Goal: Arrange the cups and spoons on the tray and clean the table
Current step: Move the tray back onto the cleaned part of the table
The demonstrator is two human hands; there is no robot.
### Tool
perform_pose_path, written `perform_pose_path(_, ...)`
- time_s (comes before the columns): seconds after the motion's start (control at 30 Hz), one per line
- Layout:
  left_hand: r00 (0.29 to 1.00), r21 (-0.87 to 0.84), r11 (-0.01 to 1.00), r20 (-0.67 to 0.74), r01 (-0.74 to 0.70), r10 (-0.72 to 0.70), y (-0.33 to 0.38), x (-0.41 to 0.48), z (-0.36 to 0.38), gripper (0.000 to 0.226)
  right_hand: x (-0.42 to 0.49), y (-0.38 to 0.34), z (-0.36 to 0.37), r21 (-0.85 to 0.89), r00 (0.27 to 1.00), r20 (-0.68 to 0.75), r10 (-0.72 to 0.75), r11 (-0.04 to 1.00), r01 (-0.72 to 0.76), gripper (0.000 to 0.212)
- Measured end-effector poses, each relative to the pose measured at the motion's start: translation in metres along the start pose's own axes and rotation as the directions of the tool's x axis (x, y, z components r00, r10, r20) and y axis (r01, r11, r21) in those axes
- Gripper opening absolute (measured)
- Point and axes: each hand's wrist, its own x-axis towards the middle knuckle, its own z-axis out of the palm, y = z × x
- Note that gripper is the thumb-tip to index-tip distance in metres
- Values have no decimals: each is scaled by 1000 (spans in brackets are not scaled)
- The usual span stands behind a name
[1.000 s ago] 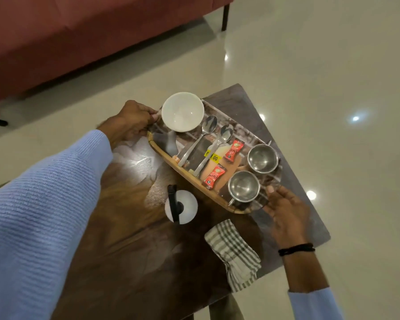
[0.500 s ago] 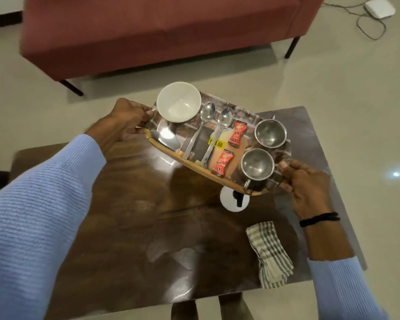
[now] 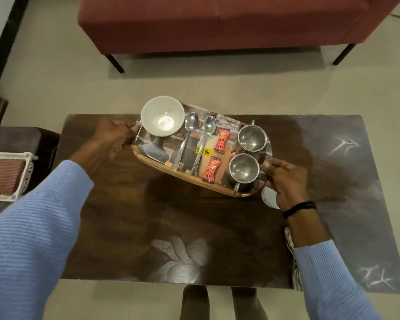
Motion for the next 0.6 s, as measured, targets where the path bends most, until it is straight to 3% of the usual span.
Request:
perform_pose_path(0.37,987,-182,977,-92,112,-130,-119,6,-23,4,20,79,34,-226,1000,-26,-17,974,11,17)
perform_pose_path(0.6,953,-242,932,-72,269,-294,-194,20,-5,30,36,107,40,-322,995,-76,-61,946,34,30)
